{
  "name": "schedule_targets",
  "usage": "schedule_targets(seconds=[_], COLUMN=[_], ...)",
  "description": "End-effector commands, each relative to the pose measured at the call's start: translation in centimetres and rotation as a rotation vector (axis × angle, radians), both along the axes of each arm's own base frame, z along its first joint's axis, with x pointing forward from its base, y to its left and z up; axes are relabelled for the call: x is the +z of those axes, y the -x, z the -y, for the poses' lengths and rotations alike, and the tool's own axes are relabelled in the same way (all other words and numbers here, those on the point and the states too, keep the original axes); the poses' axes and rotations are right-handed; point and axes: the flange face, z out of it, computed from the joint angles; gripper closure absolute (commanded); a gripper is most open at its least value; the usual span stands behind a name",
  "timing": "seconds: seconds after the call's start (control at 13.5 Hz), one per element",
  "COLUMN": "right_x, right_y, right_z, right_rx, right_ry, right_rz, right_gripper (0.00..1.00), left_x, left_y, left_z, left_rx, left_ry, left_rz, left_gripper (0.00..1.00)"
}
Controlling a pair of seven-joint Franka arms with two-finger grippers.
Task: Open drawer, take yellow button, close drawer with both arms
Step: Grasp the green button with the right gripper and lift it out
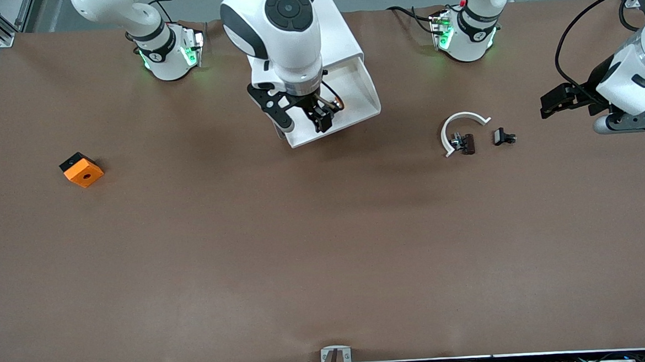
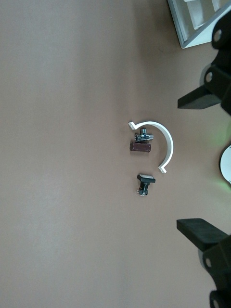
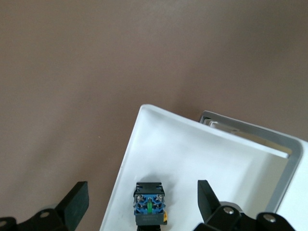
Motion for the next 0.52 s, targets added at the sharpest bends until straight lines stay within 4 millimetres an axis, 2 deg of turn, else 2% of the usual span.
schedule_targets(seconds=[0.0, 0.07, 0.22, 0.44], right_x=[-0.6, -0.7, -2.5, -2.6], right_y=[0.2, 1.0, 2.4, 2.8], right_z=[-1.8, -2.6, -4.1, -4.4], right_rx=[0.012, 0.028, 0.059, 0.068], right_ry=[-0.032, -0.040, -0.021, -0.020], right_rz=[0.017, 0.024, 0.009, 0.005], right_gripper=[0.00, 0.00, 0.00, 0.00], left_x=[0.2, 0.2, 0.2, 0.2], left_y=[0.3, 0.3, 0.3, 0.4], left_z=[-0.2, -0.3, -0.1, -0.1], left_rx=[0.002, 0.007, 0.019, 0.022], left_ry=[0.001, 0.001, -0.001, -0.001], left_rz=[0.012, 0.010, 0.012, 0.010], left_gripper=[0.00, 0.00, 0.00, 0.00])
